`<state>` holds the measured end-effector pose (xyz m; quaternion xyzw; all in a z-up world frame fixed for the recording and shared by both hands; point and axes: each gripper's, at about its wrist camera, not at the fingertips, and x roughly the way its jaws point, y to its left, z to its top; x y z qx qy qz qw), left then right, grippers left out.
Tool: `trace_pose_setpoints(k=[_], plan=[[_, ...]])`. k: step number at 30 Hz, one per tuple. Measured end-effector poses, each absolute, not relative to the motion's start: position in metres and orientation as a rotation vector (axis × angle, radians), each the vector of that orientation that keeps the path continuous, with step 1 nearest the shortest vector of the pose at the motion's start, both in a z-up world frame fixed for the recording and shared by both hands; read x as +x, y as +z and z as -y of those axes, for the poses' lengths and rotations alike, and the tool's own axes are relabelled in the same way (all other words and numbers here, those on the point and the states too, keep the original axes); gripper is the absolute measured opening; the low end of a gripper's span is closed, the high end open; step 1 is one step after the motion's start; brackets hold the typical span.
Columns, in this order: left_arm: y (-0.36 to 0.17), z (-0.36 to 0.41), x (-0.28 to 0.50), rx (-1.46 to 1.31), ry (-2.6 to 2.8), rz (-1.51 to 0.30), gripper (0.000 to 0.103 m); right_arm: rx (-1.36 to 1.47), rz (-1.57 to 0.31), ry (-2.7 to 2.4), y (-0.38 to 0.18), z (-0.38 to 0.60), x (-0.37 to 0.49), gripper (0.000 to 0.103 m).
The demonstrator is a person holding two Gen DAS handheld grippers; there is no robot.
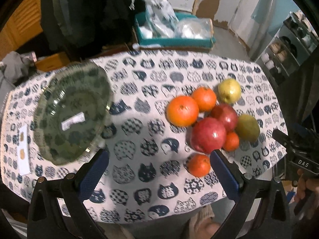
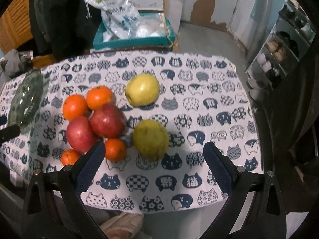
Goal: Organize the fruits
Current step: 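Grasp a tangerine with the left tool while the right tool grasps a large green pear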
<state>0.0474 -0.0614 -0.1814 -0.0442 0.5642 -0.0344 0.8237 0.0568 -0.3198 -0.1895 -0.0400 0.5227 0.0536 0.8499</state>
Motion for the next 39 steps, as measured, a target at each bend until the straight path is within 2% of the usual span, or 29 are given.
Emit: trace_pose_setpoints(k=[17,24,30,32,34,39], plan=[[-0.250,0.110,0.052,-0.082,-0.116,-1.370,0.102,-0.062,-1.240,0.115,-0.239,0.335,0.056,0.098],[-0.274,0.120,0.059,-0.073,-0.119,-1.424,0.087,-0.059,-1.257,0.132,-0.248,0.336,0.059,0.098],[-0.281,0.126,0.061,-0.099,-0.155,-1.427,0.085,-0.053,-1.252,0.155,-0.250,0.334,0.068,0.098],[-0.282,0.128,0.060,-0.100,-0.163,-1.433,0.081,-0.050,-1.253,0.161,-0.251,0.334,0.073,0.098],[-0.287,0.133,0.060,-0.104,-0.166,-1.454,0.069,-0.048,-1.252,0.164,-0.253,0.332,0.079,0.098],[-0.294,0.133,0.059,-0.104,-0.175,-1.453,0.065,-0.050,-1.274,0.172,-0.264,0.329,0.094,0.098]])
